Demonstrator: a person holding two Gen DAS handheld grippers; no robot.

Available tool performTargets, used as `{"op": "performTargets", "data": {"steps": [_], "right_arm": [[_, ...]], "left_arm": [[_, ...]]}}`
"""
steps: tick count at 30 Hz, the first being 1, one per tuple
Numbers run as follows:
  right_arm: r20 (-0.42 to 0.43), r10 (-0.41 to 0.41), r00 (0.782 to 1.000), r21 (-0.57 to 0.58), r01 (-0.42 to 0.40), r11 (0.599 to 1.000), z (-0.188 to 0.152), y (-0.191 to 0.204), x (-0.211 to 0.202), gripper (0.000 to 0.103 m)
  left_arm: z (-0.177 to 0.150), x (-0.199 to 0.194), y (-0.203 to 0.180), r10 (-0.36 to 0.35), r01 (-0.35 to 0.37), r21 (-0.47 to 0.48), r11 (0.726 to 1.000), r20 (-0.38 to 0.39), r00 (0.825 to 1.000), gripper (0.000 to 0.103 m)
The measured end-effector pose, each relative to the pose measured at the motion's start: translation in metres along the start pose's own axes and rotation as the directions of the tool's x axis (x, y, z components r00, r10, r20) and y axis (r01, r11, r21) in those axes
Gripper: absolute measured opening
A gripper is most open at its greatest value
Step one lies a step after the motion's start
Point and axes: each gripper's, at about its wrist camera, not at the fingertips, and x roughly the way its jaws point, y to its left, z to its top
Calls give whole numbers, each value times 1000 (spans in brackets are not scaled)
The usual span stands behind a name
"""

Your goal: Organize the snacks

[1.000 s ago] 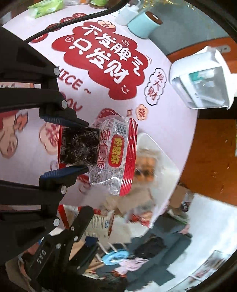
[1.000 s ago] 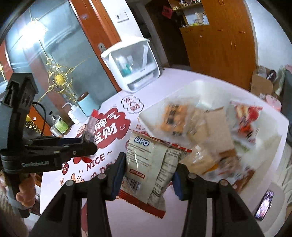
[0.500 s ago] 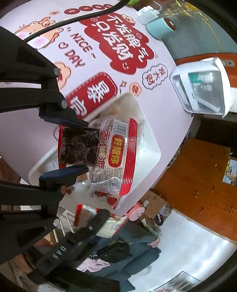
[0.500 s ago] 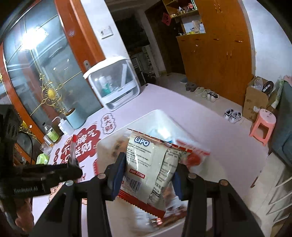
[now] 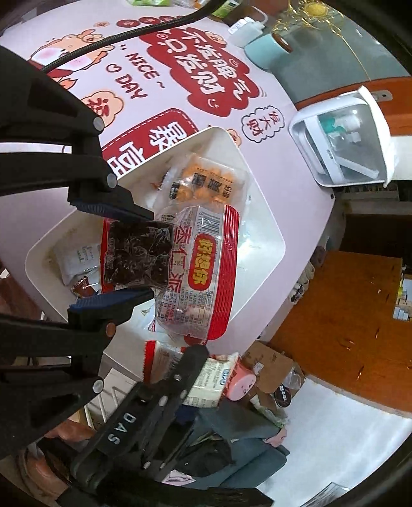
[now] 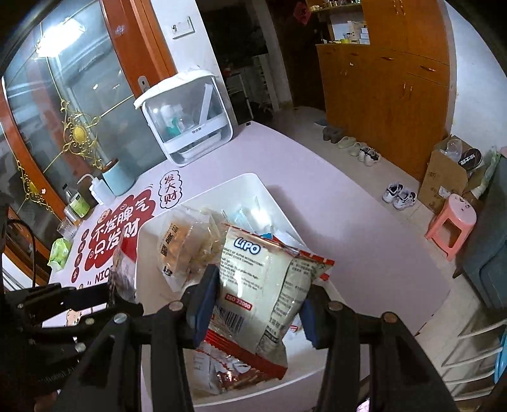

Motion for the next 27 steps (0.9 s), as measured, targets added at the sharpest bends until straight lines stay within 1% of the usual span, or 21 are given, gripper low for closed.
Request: {"op": "performTargets", "data": {"steps": [4,5,6,7,8,9,11,20,27], "right_arm": [[-37,1,999,-6,-1,1000,-1,1,6,49],[-50,10,999,-6,-10,1000,-2,2,7,49],[-58,13,998,-7,-13,1000,-3,2,8,49],[-61,14,998,-10,-14,1000,-3,2,8,53],[-64,15,998,-14,-16,1000,-4,3,8,56],[-64,16,998,-15,-17,1000,-4,3,8,61],[-61,22,998,-17,-23,1000,-5,3,6,62],[-54,33,998,-28,-35,999,-7,7,1,62],[-82,28,996,-43,-32,999,-14,14,4,62]], "left_arm": [[-6,3,-1,39,-39,-19,999,-1,999,42],[-7,3,0,40,-40,-28,999,-2,999,46],[-8,3,0,38,-38,-34,999,-2,999,63],[-9,2,1,40,-40,-41,998,1,999,74],[-10,0,1,47,-46,-50,998,11,999,91],[-12,-4,1,57,-54,-62,997,35,998,94],[-13,-9,2,59,-56,-67,996,50,997,94],[-22,-14,5,99,-95,-100,990,38,994,94],[-30,-20,6,129,-124,-103,987,44,991,94]]}}
